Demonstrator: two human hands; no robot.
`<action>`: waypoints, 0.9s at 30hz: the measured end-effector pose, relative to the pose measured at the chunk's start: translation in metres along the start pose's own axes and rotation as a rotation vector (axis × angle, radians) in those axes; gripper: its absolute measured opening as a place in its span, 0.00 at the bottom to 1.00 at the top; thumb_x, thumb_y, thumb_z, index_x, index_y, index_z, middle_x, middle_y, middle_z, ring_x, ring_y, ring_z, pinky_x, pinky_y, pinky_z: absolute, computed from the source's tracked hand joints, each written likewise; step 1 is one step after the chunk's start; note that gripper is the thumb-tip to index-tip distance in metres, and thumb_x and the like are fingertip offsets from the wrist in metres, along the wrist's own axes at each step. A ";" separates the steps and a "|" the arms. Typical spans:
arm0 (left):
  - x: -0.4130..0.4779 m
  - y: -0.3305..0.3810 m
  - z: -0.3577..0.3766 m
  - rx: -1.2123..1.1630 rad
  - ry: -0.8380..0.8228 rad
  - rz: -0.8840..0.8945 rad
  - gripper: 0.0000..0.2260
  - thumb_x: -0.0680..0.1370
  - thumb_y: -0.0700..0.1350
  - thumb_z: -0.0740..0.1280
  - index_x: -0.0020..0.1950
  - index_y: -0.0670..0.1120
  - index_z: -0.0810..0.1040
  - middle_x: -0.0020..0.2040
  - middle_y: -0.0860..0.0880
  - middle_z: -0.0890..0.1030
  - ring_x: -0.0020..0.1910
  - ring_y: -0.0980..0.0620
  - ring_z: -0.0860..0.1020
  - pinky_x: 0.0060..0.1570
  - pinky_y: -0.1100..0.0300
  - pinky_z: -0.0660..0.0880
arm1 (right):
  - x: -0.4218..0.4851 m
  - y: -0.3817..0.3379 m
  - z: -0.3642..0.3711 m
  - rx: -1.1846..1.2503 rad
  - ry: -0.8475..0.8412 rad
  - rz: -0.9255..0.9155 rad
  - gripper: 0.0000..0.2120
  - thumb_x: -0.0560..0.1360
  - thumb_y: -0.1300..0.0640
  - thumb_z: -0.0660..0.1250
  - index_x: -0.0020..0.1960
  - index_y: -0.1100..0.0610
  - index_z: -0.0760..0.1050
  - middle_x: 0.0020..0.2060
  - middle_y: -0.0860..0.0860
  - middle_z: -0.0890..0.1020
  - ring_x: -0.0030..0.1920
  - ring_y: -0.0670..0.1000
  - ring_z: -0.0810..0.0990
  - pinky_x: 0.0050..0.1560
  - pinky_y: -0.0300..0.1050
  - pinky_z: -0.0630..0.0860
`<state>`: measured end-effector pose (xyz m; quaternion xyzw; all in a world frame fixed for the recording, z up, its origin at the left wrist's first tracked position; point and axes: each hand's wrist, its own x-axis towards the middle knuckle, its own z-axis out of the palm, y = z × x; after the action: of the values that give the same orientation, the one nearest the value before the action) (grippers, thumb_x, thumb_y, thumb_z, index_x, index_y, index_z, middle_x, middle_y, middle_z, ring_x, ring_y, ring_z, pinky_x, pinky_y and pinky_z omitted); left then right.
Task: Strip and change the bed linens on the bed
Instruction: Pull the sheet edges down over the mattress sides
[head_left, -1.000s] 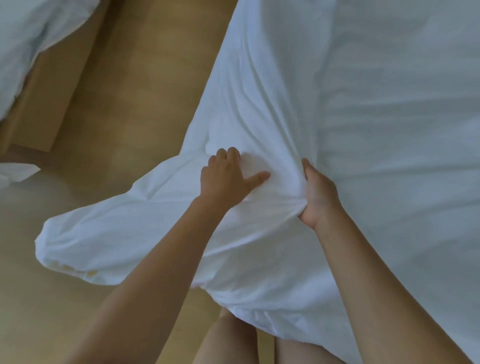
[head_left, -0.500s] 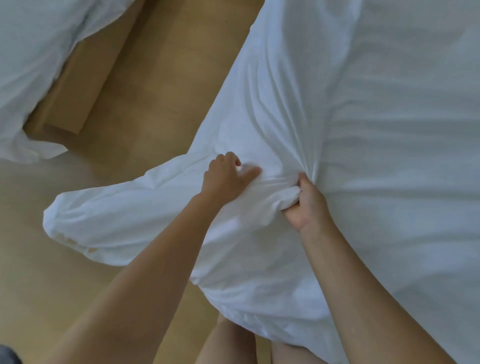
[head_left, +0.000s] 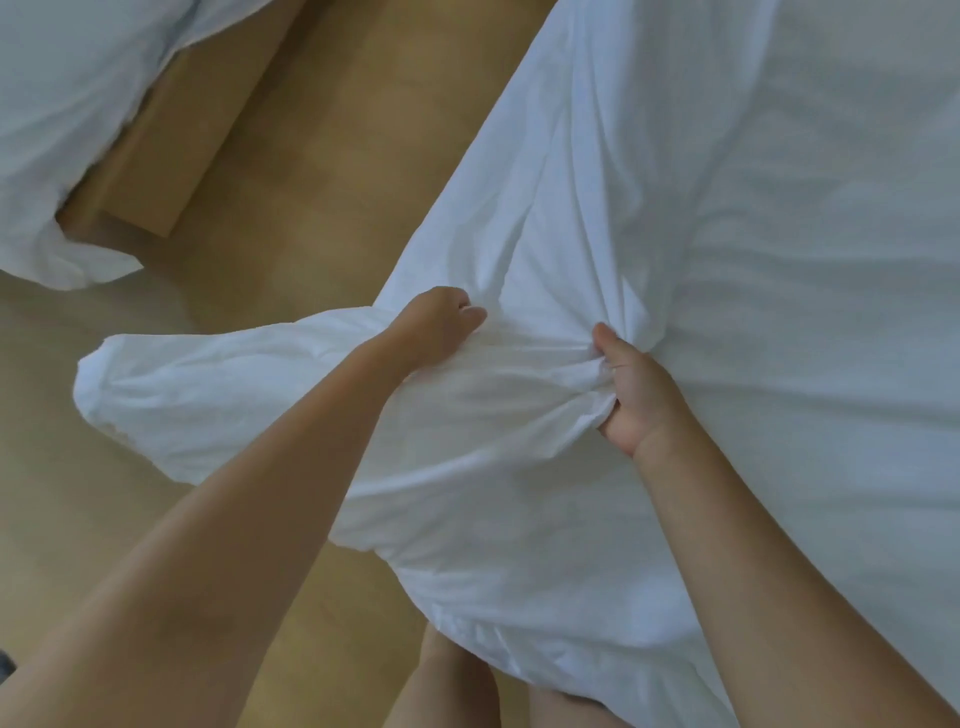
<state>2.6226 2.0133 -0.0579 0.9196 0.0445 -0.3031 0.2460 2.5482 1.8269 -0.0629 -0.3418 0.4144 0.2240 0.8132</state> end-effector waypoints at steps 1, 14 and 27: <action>-0.009 0.004 -0.003 -0.153 -0.014 0.017 0.17 0.80 0.48 0.60 0.33 0.47 0.63 0.28 0.53 0.65 0.26 0.55 0.64 0.23 0.65 0.60 | 0.000 0.003 0.002 0.058 -0.009 -0.003 0.12 0.80 0.54 0.58 0.54 0.60 0.75 0.41 0.55 0.83 0.40 0.53 0.83 0.43 0.49 0.79; -0.012 0.030 0.042 0.011 -0.123 -0.025 0.24 0.72 0.62 0.67 0.58 0.46 0.69 0.51 0.50 0.74 0.49 0.49 0.75 0.45 0.57 0.68 | -0.003 -0.003 0.008 0.162 0.361 -0.045 0.14 0.78 0.52 0.62 0.56 0.61 0.75 0.53 0.58 0.81 0.50 0.59 0.81 0.49 0.54 0.78; -0.008 -0.004 0.070 0.573 -0.089 0.032 0.29 0.75 0.52 0.67 0.69 0.42 0.59 0.57 0.41 0.75 0.55 0.40 0.76 0.45 0.53 0.68 | 0.019 0.037 -0.019 -0.421 0.721 -0.357 0.17 0.75 0.51 0.67 0.53 0.65 0.78 0.46 0.57 0.82 0.50 0.58 0.81 0.48 0.47 0.76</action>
<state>2.5781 1.9837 -0.1038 0.9380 -0.0681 -0.3393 -0.0176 2.5246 1.8393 -0.1001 -0.6222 0.5509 0.0264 0.5556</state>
